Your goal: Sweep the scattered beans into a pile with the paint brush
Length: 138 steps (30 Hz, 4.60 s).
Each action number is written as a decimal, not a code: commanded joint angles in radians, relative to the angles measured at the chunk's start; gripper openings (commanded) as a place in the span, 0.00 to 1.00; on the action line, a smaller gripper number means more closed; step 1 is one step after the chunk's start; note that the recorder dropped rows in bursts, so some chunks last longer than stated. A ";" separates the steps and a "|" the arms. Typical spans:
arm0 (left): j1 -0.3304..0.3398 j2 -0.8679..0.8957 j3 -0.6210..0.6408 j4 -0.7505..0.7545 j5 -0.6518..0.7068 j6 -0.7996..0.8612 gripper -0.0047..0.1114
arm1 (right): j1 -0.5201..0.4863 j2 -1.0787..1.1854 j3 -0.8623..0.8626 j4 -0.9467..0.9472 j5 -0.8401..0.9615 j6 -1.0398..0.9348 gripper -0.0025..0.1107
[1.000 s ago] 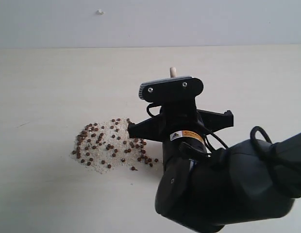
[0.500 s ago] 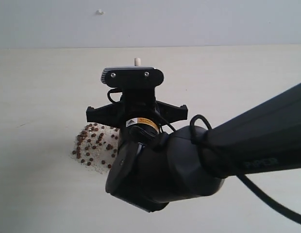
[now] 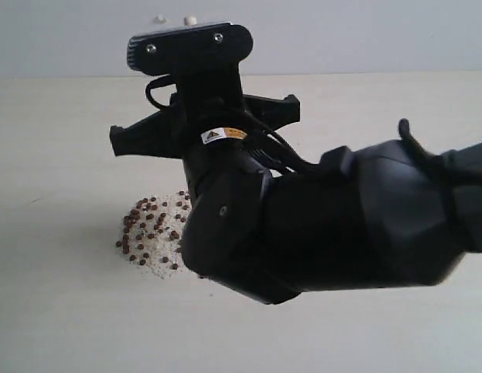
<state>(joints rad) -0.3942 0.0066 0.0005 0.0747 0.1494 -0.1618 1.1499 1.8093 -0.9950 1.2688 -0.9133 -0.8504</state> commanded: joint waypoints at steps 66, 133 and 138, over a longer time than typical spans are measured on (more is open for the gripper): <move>-0.006 -0.007 0.000 0.000 -0.003 -0.007 0.04 | -0.417 -0.077 0.100 -1.890 0.208 1.664 0.02; -0.006 -0.007 0.000 0.000 -0.003 -0.003 0.04 | 0.040 0.455 -0.478 0.213 -0.004 0.151 0.02; -0.006 -0.007 0.000 0.000 -0.003 -0.003 0.04 | 0.040 0.446 -0.478 0.273 -0.053 0.026 0.02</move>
<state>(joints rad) -0.3942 0.0066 0.0005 0.0747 0.1494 -0.1618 1.1887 2.2667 -1.4699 1.4853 -0.9307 -0.7208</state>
